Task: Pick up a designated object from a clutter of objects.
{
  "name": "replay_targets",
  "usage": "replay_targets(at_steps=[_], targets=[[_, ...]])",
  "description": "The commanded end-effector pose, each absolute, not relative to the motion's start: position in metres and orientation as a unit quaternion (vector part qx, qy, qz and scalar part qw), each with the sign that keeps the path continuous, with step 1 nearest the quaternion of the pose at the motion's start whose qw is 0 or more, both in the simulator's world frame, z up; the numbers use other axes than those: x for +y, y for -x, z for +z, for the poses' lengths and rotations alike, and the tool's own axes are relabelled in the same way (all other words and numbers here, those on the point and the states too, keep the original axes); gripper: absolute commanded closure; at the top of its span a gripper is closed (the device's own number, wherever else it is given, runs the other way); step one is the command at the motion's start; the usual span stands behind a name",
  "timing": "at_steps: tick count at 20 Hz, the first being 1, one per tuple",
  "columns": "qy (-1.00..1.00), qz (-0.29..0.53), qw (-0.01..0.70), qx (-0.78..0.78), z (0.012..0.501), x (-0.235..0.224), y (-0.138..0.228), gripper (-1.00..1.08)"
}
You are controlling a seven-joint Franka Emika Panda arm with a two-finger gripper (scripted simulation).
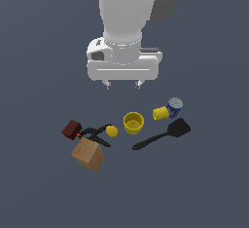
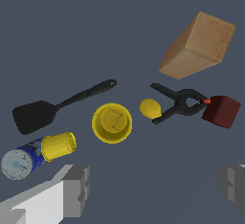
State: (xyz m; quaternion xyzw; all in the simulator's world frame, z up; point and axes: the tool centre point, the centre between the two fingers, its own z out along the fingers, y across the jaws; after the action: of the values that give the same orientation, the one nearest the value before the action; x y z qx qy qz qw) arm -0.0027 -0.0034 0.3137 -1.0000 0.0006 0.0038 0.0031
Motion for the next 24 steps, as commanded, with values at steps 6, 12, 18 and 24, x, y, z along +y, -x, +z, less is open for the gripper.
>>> replay_targets(at_steps=[6,12,18,24], targets=[[1.000,-0.006,0.006,0.017,0.320,-0.017,0.001,-0.92],[0.999,-0.016,0.008,0.034,0.326,-0.032,0.000,-0.92],[0.999,-0.015,0.009,0.036,0.321,-0.035,-0.002,-0.92],[0.998,-0.014,0.012,0.052,0.300,-0.054,-0.012,-0.92]])
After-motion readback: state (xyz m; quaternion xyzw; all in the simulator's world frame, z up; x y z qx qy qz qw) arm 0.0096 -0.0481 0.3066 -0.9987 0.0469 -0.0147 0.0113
